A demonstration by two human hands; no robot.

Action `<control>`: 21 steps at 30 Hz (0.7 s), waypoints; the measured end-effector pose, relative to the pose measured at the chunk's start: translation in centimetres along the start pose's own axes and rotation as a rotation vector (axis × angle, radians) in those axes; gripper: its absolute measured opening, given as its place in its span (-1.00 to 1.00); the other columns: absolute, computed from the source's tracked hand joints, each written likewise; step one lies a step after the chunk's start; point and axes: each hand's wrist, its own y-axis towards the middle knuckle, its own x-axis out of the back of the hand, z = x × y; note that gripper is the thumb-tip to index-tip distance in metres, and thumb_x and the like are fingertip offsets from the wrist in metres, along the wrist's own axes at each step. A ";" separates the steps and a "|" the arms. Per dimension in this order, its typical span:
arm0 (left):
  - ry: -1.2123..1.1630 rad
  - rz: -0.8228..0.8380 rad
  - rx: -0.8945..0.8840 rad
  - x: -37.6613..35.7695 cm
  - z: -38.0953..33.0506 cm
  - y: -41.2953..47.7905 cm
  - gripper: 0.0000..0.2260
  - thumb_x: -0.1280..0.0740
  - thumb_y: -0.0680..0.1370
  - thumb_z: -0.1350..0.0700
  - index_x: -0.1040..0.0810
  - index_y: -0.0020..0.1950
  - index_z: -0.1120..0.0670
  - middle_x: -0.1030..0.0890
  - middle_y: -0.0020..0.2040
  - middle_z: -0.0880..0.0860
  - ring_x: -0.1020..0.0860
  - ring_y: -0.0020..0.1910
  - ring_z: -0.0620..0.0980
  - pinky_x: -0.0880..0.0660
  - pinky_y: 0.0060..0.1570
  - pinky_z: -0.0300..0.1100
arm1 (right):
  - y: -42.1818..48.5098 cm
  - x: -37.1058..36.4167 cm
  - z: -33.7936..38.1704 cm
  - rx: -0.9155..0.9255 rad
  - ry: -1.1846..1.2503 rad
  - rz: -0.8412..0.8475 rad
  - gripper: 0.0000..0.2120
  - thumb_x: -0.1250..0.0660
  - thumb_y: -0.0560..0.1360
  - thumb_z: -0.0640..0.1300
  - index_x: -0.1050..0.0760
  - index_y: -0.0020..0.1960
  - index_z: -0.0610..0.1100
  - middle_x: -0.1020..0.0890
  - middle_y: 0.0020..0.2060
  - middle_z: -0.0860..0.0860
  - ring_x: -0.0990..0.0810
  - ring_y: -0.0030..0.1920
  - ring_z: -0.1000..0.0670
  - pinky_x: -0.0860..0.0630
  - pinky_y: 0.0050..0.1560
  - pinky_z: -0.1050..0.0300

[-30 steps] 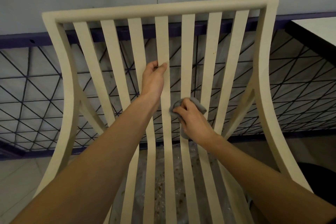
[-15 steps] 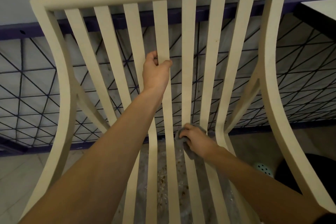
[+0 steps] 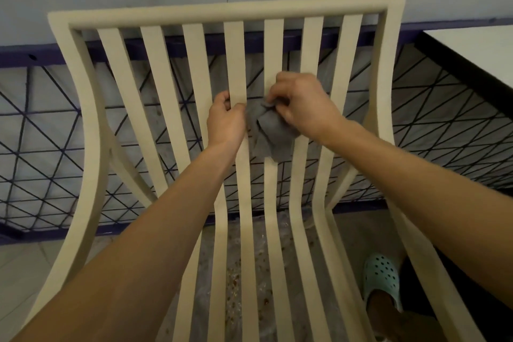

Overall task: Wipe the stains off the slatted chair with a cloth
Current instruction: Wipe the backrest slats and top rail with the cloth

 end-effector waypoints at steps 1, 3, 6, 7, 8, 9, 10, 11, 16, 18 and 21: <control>-0.008 0.011 0.021 0.2 0.0 -0.3 -0.64 -0.25 0.58 0.21 -0.45 0.38 0.08 -0.60 0.15 0.00 -0.56 0.08 -0.07 -0.49 0.05 -0.25 | 0.6 1.0 0.3 -0.027 0.034 -0.026 -0.88 -0.37 0.44 -0.34 -0.66 -0.11 -0.20 -0.62 -0.18 -0.08 -0.59 -0.16 -0.02 -0.55 -0.10 0.13; -0.046 0.022 0.067 0.7 0.2 -1.6 -0.61 -0.25 0.59 0.19 -0.43 0.42 0.05 -0.56 0.25 -0.02 -0.51 0.23 -0.04 -0.44 0.24 -0.16 | 1.0 2.2 1.2 -0.111 0.127 -0.038 -0.87 -0.37 0.45 -0.31 -0.67 -0.08 -0.16 -0.62 -0.16 -0.03 -0.56 -0.13 0.07 -0.48 -0.06 0.30; -0.149 0.088 0.128 1.4 1.1 -5.6 -0.66 -0.25 0.62 0.13 -0.46 0.40 0.00 -0.55 0.29 -0.05 -0.48 0.27 -0.08 -0.43 0.28 -0.08 | -0.8 2.8 2.9 -0.289 0.345 -0.039 -0.84 -0.38 0.44 -0.31 -0.66 -0.11 -0.10 -0.61 -0.19 0.08 -0.56 -0.15 0.18 -0.44 -0.10 0.41; -0.193 0.134 0.184 1.7 1.5 -7.0 -0.71 -0.23 0.63 0.10 -0.50 0.36 -0.01 -0.57 0.26 -0.04 -0.50 0.24 -0.07 -0.46 0.23 -0.06 | -1.7 2.6 3.4 -0.356 0.435 -0.052 -0.85 -0.37 0.44 -0.31 -0.66 -0.13 -0.09 -0.63 -0.20 0.10 -0.58 -0.15 0.19 -0.46 -0.11 0.40; -0.270 0.191 0.256 2.1 1.5 -8.5 -0.75 -0.21 0.64 0.08 -0.54 0.29 0.00 -0.60 0.21 -0.01 -0.54 0.19 -0.04 -0.49 0.15 -0.04 | -2.9 2.6 4.1 -0.427 0.528 -0.057 -0.85 -0.37 0.45 -0.30 -0.66 -0.13 -0.10 -0.64 -0.20 0.09 -0.60 -0.14 0.18 -0.49 -0.12 0.36; -0.349 0.246 0.330 2.4 1.9 -9.4 -0.78 -0.19 0.65 0.07 -0.56 0.23 0.02 -0.62 0.18 0.03 -0.57 0.16 0.01 -0.52 0.10 0.00 | -4.0 2.3 4.7 -0.506 0.619 -0.041 -0.87 -0.35 0.47 -0.29 -0.66 -0.11 -0.12 -0.66 -0.19 0.05 -0.61 -0.12 0.16 -0.54 -0.10 0.29; -0.416 0.296 0.376 2.7 2.0 -10.2 -0.78 -0.19 0.65 0.08 -0.57 0.20 0.05 -0.64 0.15 0.08 -0.60 0.13 0.05 -0.54 0.10 0.05 | -5.3 2.0 5.4 -0.580 0.707 -0.009 -0.87 -0.34 0.50 -0.28 -0.65 -0.07 -0.13 -0.67 -0.16 0.01 -0.63 -0.09 0.10 -0.58 -0.06 0.21; -0.425 0.331 0.382 2.9 2.2 -10.8 -0.79 -0.20 0.64 0.11 -0.57 0.20 0.09 -0.65 0.14 0.12 -0.62 0.12 0.08 -0.56 0.08 0.06 | -6.6 1.9 6.2 -0.639 0.786 0.035 -0.86 -0.32 0.52 -0.27 -0.65 -0.03 -0.14 -0.67 -0.12 -0.03 -0.63 -0.05 0.07 -0.60 0.01 0.16; -0.356 0.333 0.416 3.8 0.9 -13.3 -0.80 -0.19 0.62 0.30 -0.56 0.17 0.23 -0.69 0.01 0.19 -0.69 -0.06 0.06 -0.63 -0.19 -0.12 | -12.5 2.5 9.7 -0.555 0.708 0.212 -0.54 -0.39 0.52 -0.17 -0.44 0.40 -0.05 -0.36 0.34 0.10 -0.38 0.31 0.22 -0.35 0.40 0.22; -0.385 0.347 0.480 3.9 0.1 -14.0 -0.78 -0.14 0.63 0.31 -0.54 0.18 0.26 -0.69 -0.01 0.22 -0.68 -0.06 0.12 -0.64 -0.21 -0.08 | -13.9 2.8 10.5 -0.393 0.533 0.262 -0.43 -0.39 0.53 -0.11 -0.31 0.49 0.06 -0.15 0.47 0.20 -0.20 0.42 0.26 -0.23 0.44 0.31; -0.213 0.440 0.493 3.9 -0.8 -15.2 -0.75 -0.13 0.66 0.20 -0.54 0.23 0.19 -0.68 0.06 0.20 -0.65 0.05 0.15 -0.62 -0.05 0.00 | -14.9 4.2 10.3 -0.299 0.421 0.165 -0.51 -0.37 0.53 -0.18 -0.42 0.41 0.10 -0.21 0.39 0.17 -0.29 0.36 0.29 -0.29 0.38 0.36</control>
